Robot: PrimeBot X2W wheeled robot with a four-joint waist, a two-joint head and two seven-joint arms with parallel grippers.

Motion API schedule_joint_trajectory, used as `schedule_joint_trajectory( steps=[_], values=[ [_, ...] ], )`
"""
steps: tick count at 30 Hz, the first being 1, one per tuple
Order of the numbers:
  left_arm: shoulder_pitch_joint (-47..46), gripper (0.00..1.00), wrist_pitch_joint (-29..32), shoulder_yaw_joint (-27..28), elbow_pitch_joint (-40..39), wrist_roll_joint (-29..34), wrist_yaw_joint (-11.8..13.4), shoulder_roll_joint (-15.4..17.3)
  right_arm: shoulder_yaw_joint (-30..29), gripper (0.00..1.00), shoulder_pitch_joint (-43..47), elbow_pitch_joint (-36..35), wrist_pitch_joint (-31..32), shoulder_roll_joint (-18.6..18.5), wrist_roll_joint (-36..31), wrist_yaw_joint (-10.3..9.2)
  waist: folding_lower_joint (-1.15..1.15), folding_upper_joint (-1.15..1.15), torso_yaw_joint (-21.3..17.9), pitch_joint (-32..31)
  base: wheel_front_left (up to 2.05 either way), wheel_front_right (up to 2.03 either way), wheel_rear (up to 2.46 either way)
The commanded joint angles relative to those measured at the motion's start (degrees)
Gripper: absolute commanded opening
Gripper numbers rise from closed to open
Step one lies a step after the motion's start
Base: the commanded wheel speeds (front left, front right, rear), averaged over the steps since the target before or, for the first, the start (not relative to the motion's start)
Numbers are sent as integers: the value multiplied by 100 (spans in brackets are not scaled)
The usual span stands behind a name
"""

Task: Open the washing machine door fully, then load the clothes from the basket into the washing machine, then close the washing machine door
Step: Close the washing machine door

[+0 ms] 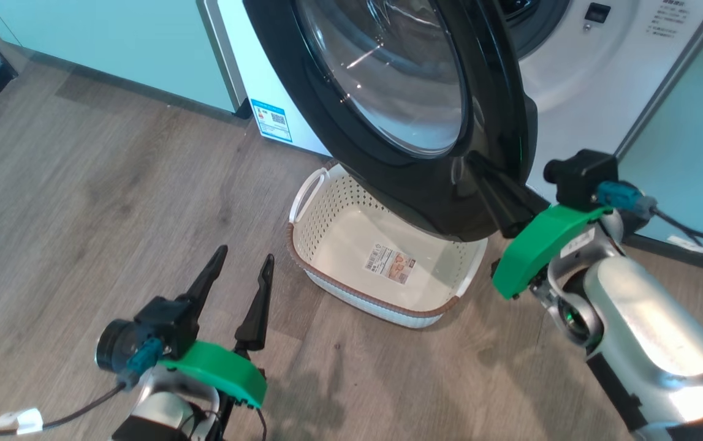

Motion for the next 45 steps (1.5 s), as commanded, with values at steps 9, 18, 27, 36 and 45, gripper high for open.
schedule_joint_trajectory(
  steps=[9,18,27,36,45],
  values=[
    [-345,100,-116,220,-143,23,24,84,-189,0,-330,135,-189,62,-2,-16,0,0,-15,55,0,0,0],
    [-428,100,-146,190,-112,67,41,81,-481,0,-499,302,-242,-26,-13,-16,0,0,-14,160,0,0,0],
    [-542,100,-171,145,-109,61,19,32,-1019,0,-631,611,-340,-96,-37,-16,0,0,25,247,0,0,0],
    [-711,100,-193,76,-117,91,-25,-28,-1394,0,-1018,999,-412,-176,-85,-16,0,0,96,431,0,0,0],
    [-997,100,-224,-15,-83,130,-142,-194,-1550,0,-1648,1498,-394,-429,-159,-16,0,0,279,793,0,0,0]
  ],
)
